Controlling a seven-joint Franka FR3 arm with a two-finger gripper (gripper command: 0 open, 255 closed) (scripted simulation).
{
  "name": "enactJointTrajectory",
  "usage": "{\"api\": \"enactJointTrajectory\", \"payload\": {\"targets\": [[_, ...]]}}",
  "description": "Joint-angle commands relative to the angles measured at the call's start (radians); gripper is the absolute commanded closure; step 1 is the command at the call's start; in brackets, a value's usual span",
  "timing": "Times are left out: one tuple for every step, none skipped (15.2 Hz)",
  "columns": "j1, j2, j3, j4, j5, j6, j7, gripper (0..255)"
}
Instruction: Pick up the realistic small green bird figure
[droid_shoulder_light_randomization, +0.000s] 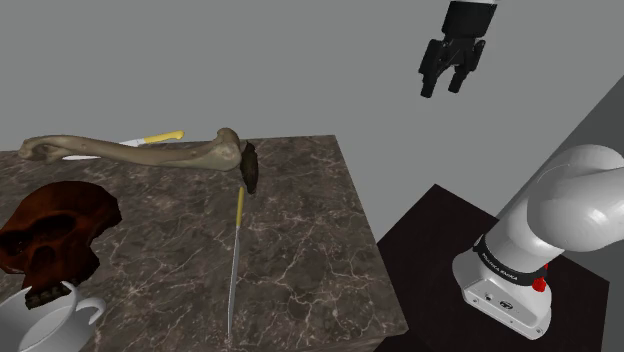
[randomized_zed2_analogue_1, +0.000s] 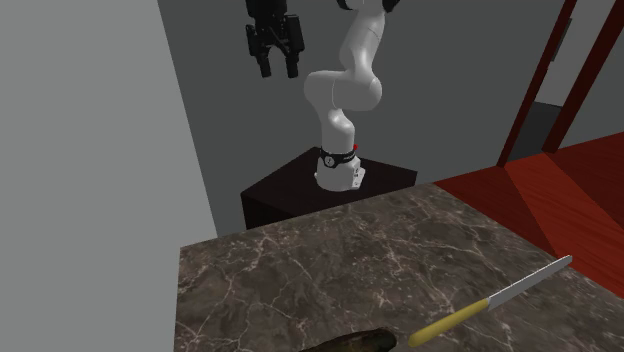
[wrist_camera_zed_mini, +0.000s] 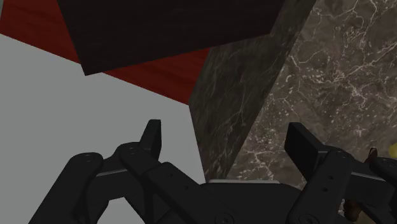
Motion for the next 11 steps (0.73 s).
{"api": "enactJointTrajectory", "payload": {"targets": [[0.000, 0.000, 0.000, 0.000, 0.000, 0.000, 0.000, 0], [0.006, 0.011, 0.016, -0.011, 0.016, 0.029, 0.022, 0], [0.011, 0.024, 0.033, -0.022, 0.032, 0.058, 0.043, 0], [0.017, 0.039, 0.050, -0.030, 0.047, 0.087, 0.064, 0], [0.022, 0.055, 0.067, -0.037, 0.062, 0.117, 0.085, 0], [0.028, 0.072, 0.083, -0.043, 0.076, 0.147, 0.105, 0], [0.034, 0.091, 0.099, -0.048, 0.090, 0.177, 0.126, 0], [0.040, 0.112, 0.116, -0.050, 0.103, 0.207, 0.146, 0], [0.045, 0.134, 0.132, -0.052, 0.116, 0.238, 0.165, 0], [0.051, 0.157, 0.148, -0.051, 0.127, 0.268, 0.185, 0], [0.056, 0.182, 0.164, -0.050, 0.138, 0.299, 0.204, 0]]}}
